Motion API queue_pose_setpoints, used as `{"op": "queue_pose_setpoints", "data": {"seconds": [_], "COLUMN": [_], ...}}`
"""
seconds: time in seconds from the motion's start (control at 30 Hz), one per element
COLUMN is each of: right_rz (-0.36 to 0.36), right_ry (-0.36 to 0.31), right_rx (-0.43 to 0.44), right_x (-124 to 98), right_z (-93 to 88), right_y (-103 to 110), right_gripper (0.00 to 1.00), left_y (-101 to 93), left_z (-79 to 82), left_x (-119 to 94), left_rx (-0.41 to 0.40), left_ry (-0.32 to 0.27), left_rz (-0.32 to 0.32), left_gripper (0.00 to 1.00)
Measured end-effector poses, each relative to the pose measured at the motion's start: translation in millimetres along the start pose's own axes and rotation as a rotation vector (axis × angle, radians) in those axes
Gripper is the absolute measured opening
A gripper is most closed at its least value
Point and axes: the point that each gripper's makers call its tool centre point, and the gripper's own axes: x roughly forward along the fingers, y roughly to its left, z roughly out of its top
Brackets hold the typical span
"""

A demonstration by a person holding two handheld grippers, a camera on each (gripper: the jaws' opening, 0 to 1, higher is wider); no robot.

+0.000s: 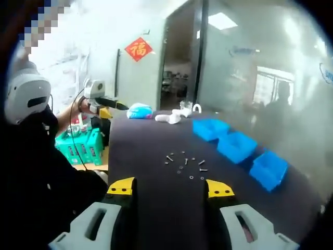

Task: Sort the screws, nuts, and washers into the corresponding bins

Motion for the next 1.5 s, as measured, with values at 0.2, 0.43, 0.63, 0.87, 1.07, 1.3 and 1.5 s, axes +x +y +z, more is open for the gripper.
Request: {"op": "queue_pose_setpoints", "data": {"seconds": [0.2,0.43,0.63,0.87,1.07,1.3,1.5], "right_rz": [0.086,0.177,0.257,0.317,0.369,0.406,0.442], "right_ry": [0.072,0.146,0.219,0.307,0.387,0.443,0.478], "right_rx": [-0.093,-0.172,-0.225,-0.294,-0.343,-0.369,-0.4], "right_x": [39,75,100,126,150,172,188], "right_z": [11.2,18.1,13.2,7.0,-2.0,-5.8,-9.5], "right_y": [5,12,19,22,21,20,17], "right_gripper": [0.45,0.45,0.43,0.42,0.38,0.33,0.26], "left_y": [2.0,3.4,4.7,4.3,2.4,1.9,0.5], "left_z": [-3.5,-5.0,-8.3,-12.1,-14.8,-16.7,-24.1], "left_x": [-4,-13,-16,-18,-19,-22,-24], "left_rx": [-0.004,-0.006,-0.013,-0.022,-0.03,-0.03,-0.037], "left_ry": [0.005,0.003,0.006,0.008,0.012,0.011,0.029], "left_rz": [0.003,0.012,0.022,0.029,0.031,0.038,0.044], "left_gripper": [0.53,0.53,0.53,0.53,0.53,0.53,0.53]}}
